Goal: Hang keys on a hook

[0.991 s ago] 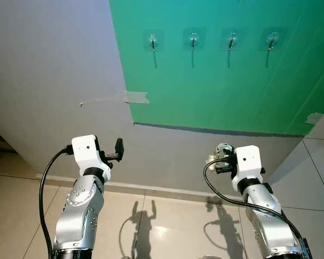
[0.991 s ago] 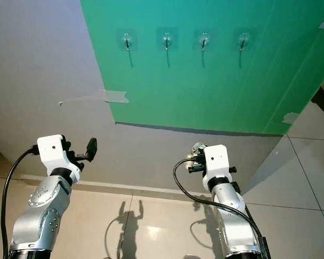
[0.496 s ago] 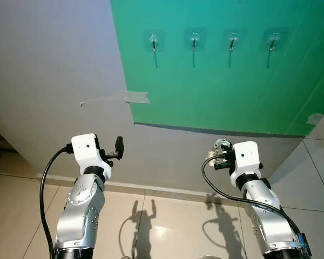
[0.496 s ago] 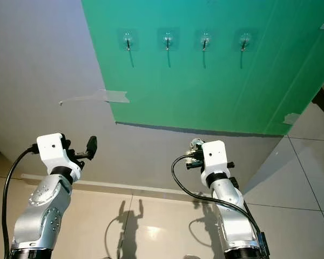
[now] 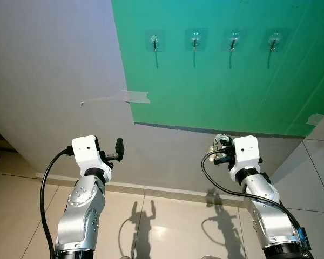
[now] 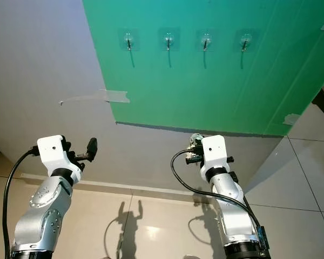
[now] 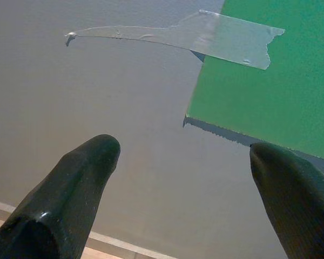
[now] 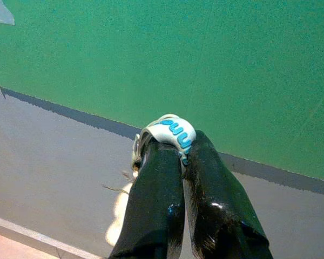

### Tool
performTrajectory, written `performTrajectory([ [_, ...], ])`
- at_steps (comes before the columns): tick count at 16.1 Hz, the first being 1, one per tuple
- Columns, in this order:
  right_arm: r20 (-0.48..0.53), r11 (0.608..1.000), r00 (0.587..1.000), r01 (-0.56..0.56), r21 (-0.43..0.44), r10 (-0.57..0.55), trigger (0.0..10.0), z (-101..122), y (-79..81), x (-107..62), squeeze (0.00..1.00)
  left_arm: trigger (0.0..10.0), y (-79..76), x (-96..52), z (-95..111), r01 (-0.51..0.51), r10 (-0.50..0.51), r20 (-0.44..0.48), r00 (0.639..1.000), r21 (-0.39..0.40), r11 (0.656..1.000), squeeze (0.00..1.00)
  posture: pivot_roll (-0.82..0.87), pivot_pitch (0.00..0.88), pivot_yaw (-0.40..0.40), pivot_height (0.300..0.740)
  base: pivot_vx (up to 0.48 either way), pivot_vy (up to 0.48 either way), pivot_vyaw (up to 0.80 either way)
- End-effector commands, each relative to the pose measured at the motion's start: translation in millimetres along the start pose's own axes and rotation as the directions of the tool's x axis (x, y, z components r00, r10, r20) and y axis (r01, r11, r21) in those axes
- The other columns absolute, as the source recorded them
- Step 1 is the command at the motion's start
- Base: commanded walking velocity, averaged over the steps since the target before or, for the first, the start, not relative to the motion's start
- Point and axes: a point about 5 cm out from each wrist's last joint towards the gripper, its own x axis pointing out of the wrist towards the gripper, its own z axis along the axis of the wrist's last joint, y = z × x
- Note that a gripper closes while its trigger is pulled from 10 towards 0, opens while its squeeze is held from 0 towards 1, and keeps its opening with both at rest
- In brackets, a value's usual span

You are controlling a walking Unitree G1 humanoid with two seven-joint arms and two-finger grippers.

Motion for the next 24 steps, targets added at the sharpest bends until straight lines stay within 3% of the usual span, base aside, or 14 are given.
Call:
performTrajectory([
  [1,0.023,1.000,1.000,0.005,0.000,-0.005,10.0,7,-3.4,3.1,0.00,10.0,-0.8,-1.0,3,-0.005,0.005,0.014,1.000,0.010,1.000,0.00,-0.16,0.000,0.031,0.740,0.000,0.000,0.00],
  [24,0.017,1.000,1.000,0.007,0.028,-0.008,10.0,4,1.4,15.6,0.00,10.0,-1.3,10.3,4,0.005,-0.006,0.021,1.000,0.018,1.000,0.00,-0.15,0.000,0.041,0.740,0.000,0.000,0.00],
])
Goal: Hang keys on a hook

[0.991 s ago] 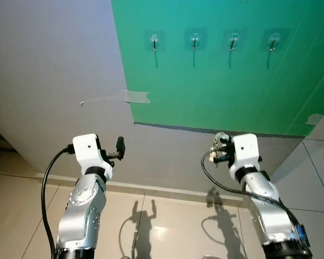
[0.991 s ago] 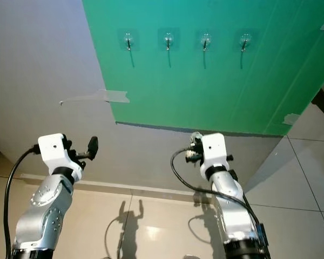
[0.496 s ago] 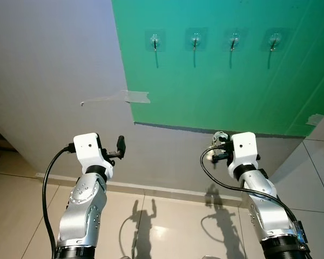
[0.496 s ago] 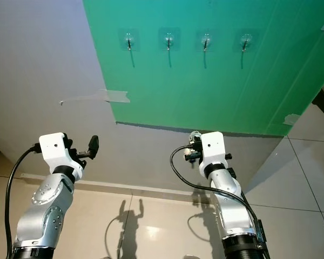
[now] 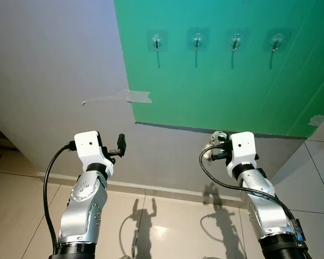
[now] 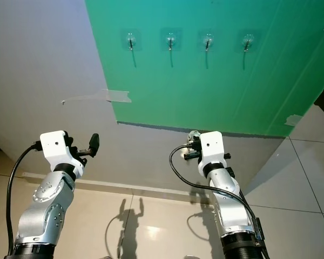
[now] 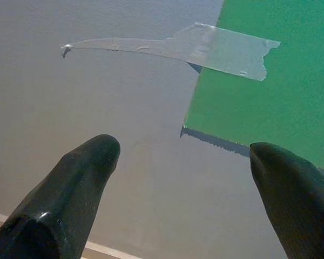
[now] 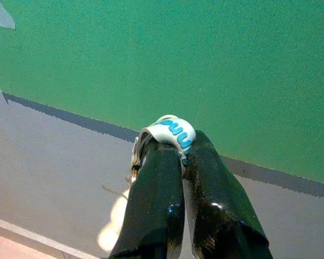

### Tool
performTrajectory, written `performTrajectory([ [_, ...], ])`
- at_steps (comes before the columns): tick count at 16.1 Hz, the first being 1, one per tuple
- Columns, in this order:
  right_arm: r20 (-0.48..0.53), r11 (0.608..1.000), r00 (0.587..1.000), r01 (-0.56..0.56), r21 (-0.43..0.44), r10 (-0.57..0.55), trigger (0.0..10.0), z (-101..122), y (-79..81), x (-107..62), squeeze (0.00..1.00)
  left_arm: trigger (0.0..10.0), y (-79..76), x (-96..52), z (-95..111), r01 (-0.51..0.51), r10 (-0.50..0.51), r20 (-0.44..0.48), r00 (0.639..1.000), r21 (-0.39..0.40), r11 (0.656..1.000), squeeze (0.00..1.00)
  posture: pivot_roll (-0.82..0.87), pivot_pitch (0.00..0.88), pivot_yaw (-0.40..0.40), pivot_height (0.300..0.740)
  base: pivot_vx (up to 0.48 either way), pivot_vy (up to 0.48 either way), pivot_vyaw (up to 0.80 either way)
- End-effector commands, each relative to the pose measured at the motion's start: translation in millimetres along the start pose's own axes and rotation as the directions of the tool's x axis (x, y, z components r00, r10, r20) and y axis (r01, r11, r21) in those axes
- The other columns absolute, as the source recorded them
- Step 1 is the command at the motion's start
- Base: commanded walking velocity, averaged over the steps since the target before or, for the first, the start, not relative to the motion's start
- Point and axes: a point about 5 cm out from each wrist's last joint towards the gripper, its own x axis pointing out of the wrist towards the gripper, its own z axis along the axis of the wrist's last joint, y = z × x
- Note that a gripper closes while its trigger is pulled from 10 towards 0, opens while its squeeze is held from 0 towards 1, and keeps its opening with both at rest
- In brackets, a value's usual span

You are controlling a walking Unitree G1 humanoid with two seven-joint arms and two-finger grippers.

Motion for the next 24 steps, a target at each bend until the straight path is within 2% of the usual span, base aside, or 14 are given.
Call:
performTrajectory([
  [1,0.020,1.000,1.000,0.005,0.005,-0.005,10.0,3.9,-0.4,3.0,0.00,10.0,2.5,1.4,-0.7,-0.010,0.010,-0.005,1.000,0.013,1.000,0.00,-0.15,0.000,0.041,0.740,0.000,0.000,0.00],
  [24,0.024,1.000,0.999,-0.028,-0.009,0.029,10.0,4.1,3.9,8.1,0.00,10.0,1.4,2.9,0.5,-0.007,0.007,0.005,1.000,0.026,1.000,0.00,-0.14,0.000,0.032,0.740,0.000,0.000,0.00],
])
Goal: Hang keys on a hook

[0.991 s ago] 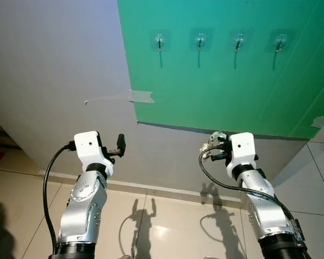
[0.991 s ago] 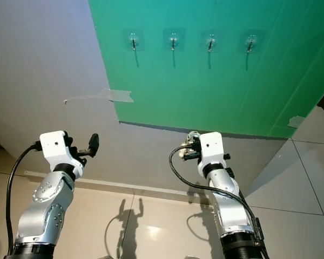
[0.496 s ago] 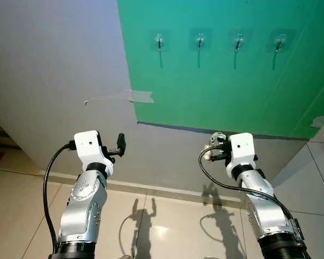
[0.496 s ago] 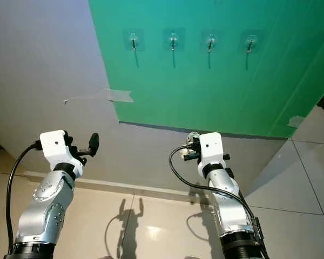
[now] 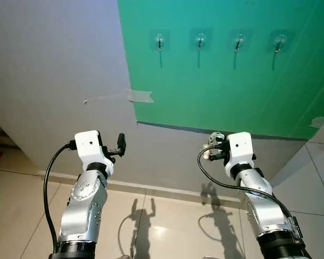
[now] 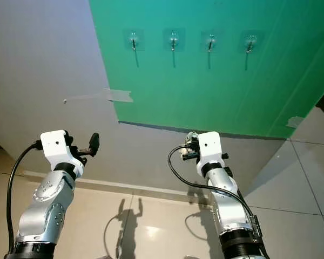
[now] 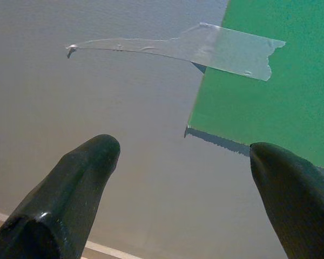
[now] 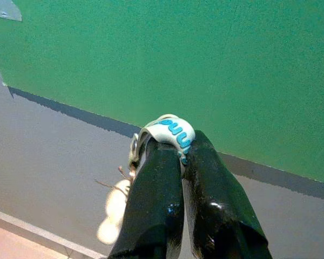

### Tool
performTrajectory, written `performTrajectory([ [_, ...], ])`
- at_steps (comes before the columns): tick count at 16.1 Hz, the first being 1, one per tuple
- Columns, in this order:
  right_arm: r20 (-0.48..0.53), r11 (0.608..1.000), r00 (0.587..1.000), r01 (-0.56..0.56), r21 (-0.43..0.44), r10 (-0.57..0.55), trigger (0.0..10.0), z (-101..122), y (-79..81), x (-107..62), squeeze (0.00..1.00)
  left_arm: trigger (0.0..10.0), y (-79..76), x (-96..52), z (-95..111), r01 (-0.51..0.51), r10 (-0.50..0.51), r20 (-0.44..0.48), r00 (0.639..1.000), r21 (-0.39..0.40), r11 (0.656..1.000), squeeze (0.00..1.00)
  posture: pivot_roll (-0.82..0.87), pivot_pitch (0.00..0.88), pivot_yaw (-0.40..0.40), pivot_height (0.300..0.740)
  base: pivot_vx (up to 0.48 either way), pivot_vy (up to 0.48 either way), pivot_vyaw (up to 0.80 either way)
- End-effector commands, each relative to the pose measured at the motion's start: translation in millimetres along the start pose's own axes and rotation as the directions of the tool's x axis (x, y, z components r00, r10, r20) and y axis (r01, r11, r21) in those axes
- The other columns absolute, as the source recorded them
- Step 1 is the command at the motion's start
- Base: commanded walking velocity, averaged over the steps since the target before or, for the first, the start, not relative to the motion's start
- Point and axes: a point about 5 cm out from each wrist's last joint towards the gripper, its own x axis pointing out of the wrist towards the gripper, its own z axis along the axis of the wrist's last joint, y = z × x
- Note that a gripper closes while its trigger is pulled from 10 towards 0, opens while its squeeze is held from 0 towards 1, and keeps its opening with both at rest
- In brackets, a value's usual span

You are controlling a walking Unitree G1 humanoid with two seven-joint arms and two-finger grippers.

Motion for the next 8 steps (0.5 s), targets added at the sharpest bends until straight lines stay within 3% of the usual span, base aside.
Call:
performTrajectory([
  [1,0.037,1.000,0.999,-0.014,-0.008,0.014,10.0,8.2,2.0,3.8,0.00,10.0,1.6,0.6,0.9,-0.008,0.008,0.005,1.000,0.012,1.000,0.00,-0.13,0.000,0.031,0.740,0.000,0.000,0.00],
  [8,0.039,1.000,0.999,-0.023,-0.002,0.023,10.0,8.5,5.9,6.1,0.00,10.0,4.0,0.5,1.4,-0.013,0.013,0.007,1.000,0.016,1.000,0.00,-0.13,0.000,0.033,0.740,0.000,0.000,0.00],
])
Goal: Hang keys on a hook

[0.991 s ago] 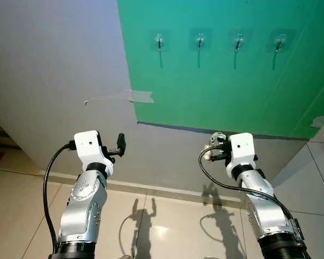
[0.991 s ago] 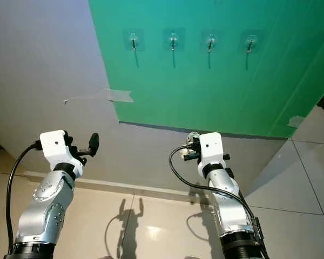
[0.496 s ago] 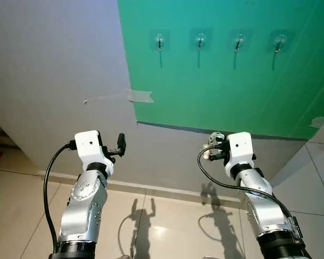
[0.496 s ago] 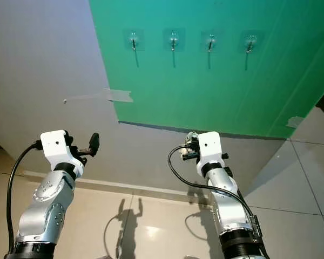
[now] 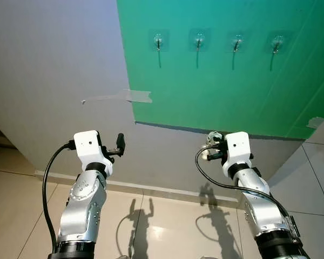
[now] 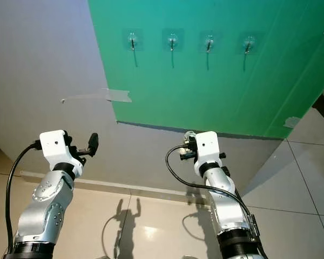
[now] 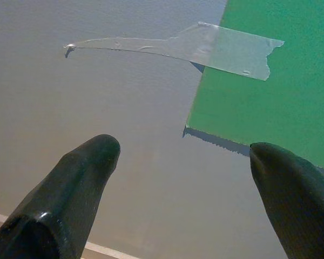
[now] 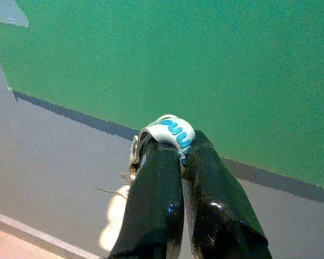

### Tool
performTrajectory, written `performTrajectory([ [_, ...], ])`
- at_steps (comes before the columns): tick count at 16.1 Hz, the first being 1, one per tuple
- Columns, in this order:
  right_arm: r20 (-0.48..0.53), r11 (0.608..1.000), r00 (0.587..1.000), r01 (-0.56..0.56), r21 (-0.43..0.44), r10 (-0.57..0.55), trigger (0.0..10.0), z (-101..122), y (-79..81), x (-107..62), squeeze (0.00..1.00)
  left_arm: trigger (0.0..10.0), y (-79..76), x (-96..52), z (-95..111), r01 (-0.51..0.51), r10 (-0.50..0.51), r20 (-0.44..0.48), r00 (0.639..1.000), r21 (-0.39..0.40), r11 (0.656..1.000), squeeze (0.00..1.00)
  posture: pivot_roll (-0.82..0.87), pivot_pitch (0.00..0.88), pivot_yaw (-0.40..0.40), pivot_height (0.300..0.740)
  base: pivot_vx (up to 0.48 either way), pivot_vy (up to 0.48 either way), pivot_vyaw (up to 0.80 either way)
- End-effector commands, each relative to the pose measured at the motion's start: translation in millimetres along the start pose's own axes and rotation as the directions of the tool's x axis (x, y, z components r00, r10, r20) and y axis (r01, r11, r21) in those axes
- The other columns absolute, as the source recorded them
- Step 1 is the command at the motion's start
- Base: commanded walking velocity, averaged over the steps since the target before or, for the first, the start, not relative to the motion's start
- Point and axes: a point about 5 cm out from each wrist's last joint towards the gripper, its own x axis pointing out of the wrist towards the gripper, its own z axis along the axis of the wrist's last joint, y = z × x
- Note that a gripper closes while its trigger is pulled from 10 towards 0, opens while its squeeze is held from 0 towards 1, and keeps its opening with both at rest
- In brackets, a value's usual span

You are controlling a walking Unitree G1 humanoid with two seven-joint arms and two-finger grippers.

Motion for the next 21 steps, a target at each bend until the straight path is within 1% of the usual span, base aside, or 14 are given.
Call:
performTrajectory([
  [1,0.025,1.000,1.000,-0.007,-0.006,0.008,10.0,6.8,0.3,4.0,0.00,10.0,2.4,1.0,1.2,-0.009,0.009,0.005,1.000,0.012,1.000,0.00,-0.13,0.000,0.034,0.740,0.000,0.000,0.00],
  [6,0.038,1.000,0.999,-0.017,-0.001,0.017,10.0,9.1,5.0,4.6,0.00,10.0,1.7,1.6,1.1,-0.008,0.008,0.004,1.000,0.014,1.000,0.00,-0.13,0.000,0.036,0.740,0.000,0.000,0.00],
  [11,0.036,1.000,0.999,-0.016,-0.001,0.016,10.0,7.7,3.7,4.5,0.00,10.0,2.3,0.9,-0.8,-0.009,0.009,0.001,1.000,0.015,1.000,0.00,-0.13,0.000,0.036,0.740,0.000,0.000,0.00],
  [21,0.032,1.000,0.999,-0.028,-0.001,0.028,10.0,7.1,6.8,4.9,0.00,10.0,1.8,0.6,-1.6,-0.010,0.010,-0.002,1.000,0.024,1.000,0.00,-0.13,0.000,0.036,0.740,0.000,0.000,0.00],
])
